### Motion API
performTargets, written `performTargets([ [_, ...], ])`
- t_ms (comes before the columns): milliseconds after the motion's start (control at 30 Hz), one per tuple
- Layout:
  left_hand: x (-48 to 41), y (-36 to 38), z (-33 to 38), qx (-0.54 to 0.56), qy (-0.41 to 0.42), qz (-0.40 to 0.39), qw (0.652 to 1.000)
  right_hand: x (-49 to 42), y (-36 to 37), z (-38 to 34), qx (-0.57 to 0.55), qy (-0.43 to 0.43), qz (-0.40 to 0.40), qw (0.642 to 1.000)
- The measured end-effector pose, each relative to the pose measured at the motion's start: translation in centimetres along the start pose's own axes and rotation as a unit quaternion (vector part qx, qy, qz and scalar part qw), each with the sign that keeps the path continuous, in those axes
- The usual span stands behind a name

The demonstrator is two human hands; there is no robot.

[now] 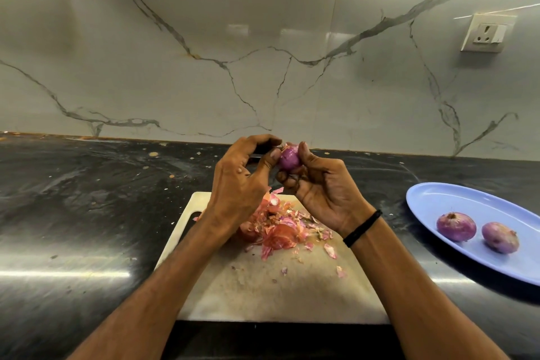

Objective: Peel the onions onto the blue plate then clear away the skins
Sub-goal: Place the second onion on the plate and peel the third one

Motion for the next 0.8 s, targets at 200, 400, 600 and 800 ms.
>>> performTargets([
  [200, -0.03, -0.21, -0.24, 0.026, -0.007, 0.005, 1.000, -0.13, -0.55, 0.08, 0.001, -0.006, 0.031, 0.999],
  [400, -0.07, -0.26, -0.19, 0.056, -0.007, -0.006, 0.998, -0.47, -1.01, 0.09, 0.000, -0.019, 0.044, 0.999],
  [600, -0.02, -0.15, -0.38, 0.045, -0.016, -0.002, 0.999, -0.54, -1.04, 0.07, 0.023, -0.029, 0.043, 0.998],
  [800, 0.60, -0.30, 0.06, -0.026, 0.022, 0.054, 0.998, -0.89, -0.97, 0.68, 0.051, -0.033, 0.044, 0.997],
])
Point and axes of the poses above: each hand's wrist, its own x-axis away from the middle knuckle, its own y-axis out of the palm, z = x × y, the point moved 7 cm from there along -x, towards the middle knuckle, and after that the axes turned 3 degrees about -z, right-handed, at the moved point
